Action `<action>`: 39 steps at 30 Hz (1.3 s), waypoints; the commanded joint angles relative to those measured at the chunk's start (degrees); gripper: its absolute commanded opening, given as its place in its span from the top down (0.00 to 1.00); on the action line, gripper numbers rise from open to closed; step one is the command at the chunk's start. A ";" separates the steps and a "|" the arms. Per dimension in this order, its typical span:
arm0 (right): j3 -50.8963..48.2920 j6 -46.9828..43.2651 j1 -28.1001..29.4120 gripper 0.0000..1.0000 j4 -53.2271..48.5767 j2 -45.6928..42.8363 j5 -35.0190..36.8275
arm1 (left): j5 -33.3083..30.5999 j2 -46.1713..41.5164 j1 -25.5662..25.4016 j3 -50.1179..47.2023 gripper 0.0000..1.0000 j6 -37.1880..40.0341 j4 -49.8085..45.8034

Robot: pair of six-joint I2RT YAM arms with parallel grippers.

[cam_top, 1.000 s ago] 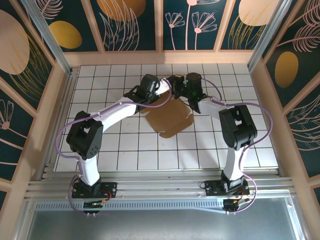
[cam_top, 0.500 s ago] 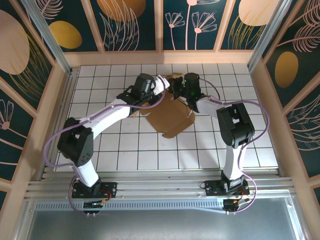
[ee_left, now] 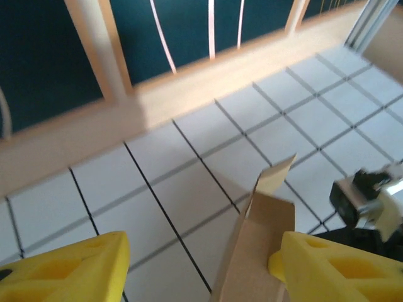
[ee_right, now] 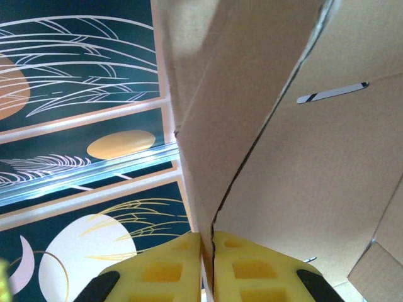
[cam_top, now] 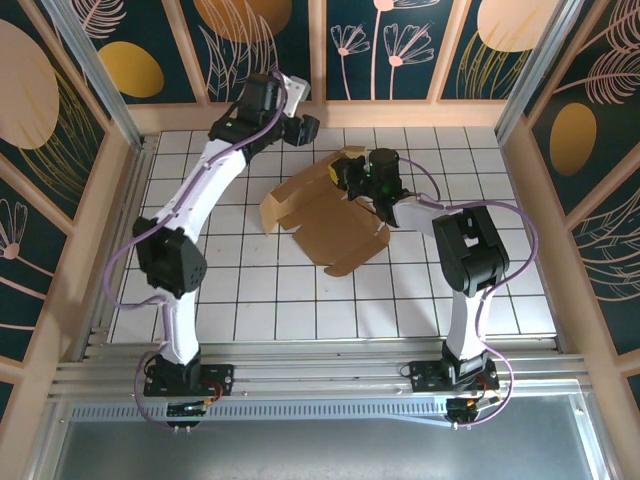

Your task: Fold the paper box

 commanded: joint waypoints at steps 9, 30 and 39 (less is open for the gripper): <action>-1.93 -1.20 -0.28 0.83 2.88 1.11 -1.01 | 2.57 8.98 -0.07 0.48 0.40 2.17 -10.25; -3.80 -11.11 -2.22 0.54 -2.19 -6.32 1.96 | 5.13 10.66 0.69 -4.47 0.61 4.13 -8.66; 2.54 -49.45 -5.84 0.52 -16.17 -11.37 4.15 | 8.40 9.01 0.69 -4.60 0.62 4.75 -7.94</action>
